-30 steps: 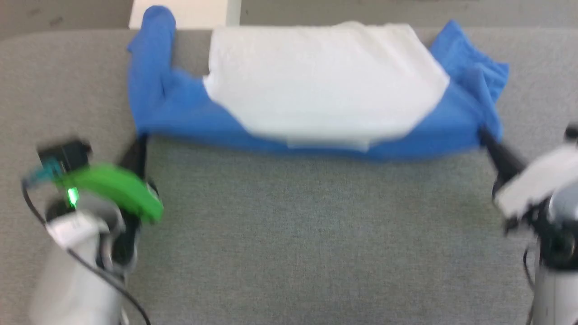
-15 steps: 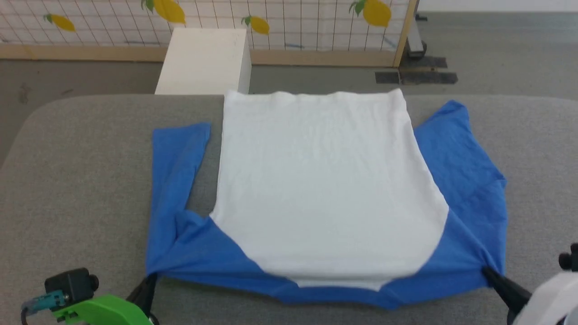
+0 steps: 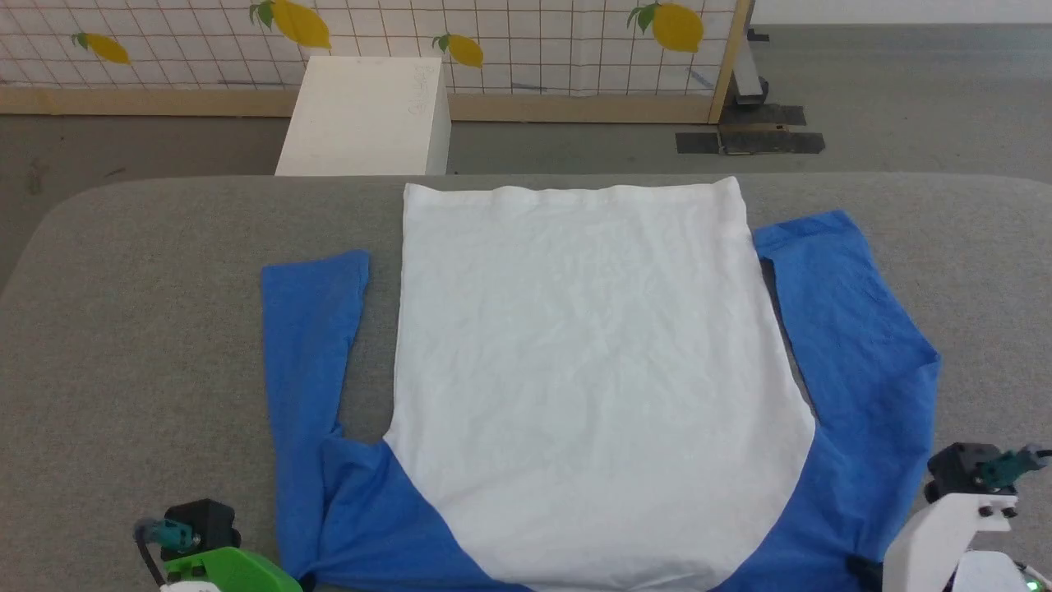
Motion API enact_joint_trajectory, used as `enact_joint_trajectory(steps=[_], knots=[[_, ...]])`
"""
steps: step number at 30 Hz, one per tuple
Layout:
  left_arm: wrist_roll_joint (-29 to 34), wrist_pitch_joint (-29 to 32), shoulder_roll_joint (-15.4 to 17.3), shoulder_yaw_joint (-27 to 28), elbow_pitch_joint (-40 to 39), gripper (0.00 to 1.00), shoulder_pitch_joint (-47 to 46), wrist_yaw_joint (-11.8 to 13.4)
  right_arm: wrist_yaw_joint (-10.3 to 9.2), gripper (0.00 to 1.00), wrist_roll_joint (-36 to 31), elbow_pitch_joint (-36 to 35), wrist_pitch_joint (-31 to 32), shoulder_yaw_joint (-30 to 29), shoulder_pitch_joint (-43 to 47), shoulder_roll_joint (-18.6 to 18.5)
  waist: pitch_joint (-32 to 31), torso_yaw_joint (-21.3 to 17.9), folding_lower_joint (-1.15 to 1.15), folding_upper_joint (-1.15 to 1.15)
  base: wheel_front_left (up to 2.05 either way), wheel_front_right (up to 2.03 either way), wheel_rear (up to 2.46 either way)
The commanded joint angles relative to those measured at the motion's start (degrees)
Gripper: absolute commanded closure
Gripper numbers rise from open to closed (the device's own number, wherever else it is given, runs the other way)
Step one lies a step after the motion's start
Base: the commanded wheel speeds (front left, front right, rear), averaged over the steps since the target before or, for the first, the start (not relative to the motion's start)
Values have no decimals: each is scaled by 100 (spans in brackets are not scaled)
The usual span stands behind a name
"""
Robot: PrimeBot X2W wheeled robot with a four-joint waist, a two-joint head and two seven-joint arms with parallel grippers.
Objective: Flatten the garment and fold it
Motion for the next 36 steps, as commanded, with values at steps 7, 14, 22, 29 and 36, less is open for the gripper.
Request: enact_joint_trajectory(steps=[7,14,22,29,36], knots=[[-80,-52,-164,-98,558,0,-346,-172,-9,0,-290,887,-420,244,-193,-5,81,17,1,0,0,0,0],[-230,-221,15,426,135,0,-23,39,-9,0,81,569,-736,-294,-139,-5,-41,10,1,0,0,0,0],[-22,-1450,64,1409,-793,0,-6,119,-9,0,517,-170,-1060,-1347,-409,-5,-30,5,1,0,0,0,0],[872,-3830,-167,1422,-376,0,-854,-580,-9,0,-184,30,-1757,-1660,-1839,-79,410,-52,1,0,0,0,0],[1465,-4831,-629,1466,-77,0,-1632,-871,-9,0,-953,1191,-1971,-1104,-3516,-683,1314,-73,1,0,0,0,0]])
